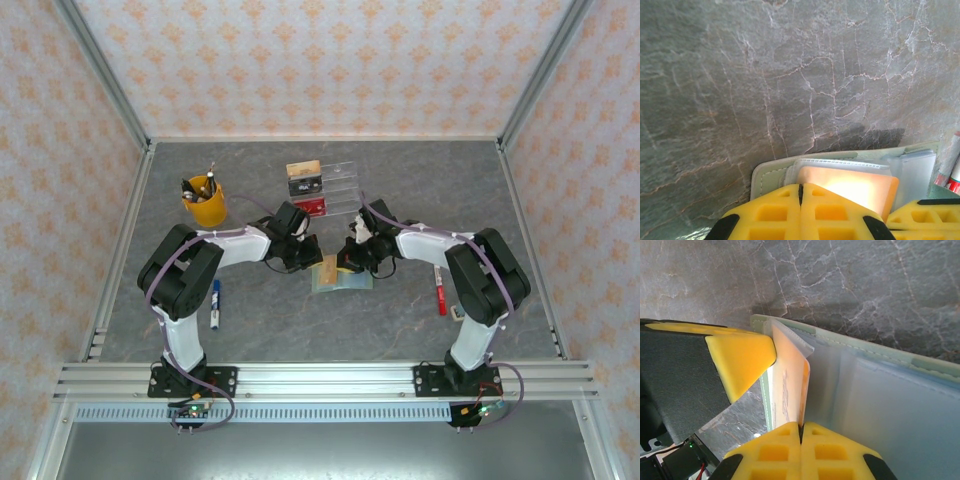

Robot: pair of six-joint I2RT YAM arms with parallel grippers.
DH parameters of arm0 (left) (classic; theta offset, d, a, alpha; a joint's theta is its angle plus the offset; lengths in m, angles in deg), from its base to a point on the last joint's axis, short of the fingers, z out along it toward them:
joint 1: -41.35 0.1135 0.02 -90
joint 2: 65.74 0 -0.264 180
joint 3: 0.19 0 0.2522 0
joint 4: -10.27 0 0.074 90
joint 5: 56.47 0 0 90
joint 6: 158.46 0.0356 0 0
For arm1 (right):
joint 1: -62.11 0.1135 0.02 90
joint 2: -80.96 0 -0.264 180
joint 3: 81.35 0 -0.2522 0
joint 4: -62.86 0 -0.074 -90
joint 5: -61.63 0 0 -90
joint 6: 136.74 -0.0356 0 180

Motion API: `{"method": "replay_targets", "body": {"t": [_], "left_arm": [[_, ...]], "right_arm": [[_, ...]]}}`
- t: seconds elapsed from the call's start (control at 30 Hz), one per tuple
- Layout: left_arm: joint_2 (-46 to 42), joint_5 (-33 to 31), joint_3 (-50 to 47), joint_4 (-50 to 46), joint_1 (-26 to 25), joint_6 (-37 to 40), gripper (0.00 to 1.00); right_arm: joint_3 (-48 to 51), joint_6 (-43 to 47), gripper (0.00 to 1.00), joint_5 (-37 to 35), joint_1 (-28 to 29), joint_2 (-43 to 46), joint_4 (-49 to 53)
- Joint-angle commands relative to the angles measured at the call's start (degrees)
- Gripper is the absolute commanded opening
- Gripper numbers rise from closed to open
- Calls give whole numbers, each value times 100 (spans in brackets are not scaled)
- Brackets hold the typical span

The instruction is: Take the credit cards out of the card holder

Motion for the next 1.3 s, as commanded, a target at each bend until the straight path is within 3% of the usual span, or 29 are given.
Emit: {"method": "replay_targets", "body": {"t": [0.0,0.77,1.27], "left_arm": [[278,-634,-278,-525,89,187,0],[269,-571,-319,-583,183,261,0],[-311,-127,-231,-353,164,286,1]], "right_arm": [[-49,142,3,31,43,132,75],[280,440,2,-111,-115,311,409],[310,349,0,-172,-140,417,279]]}}
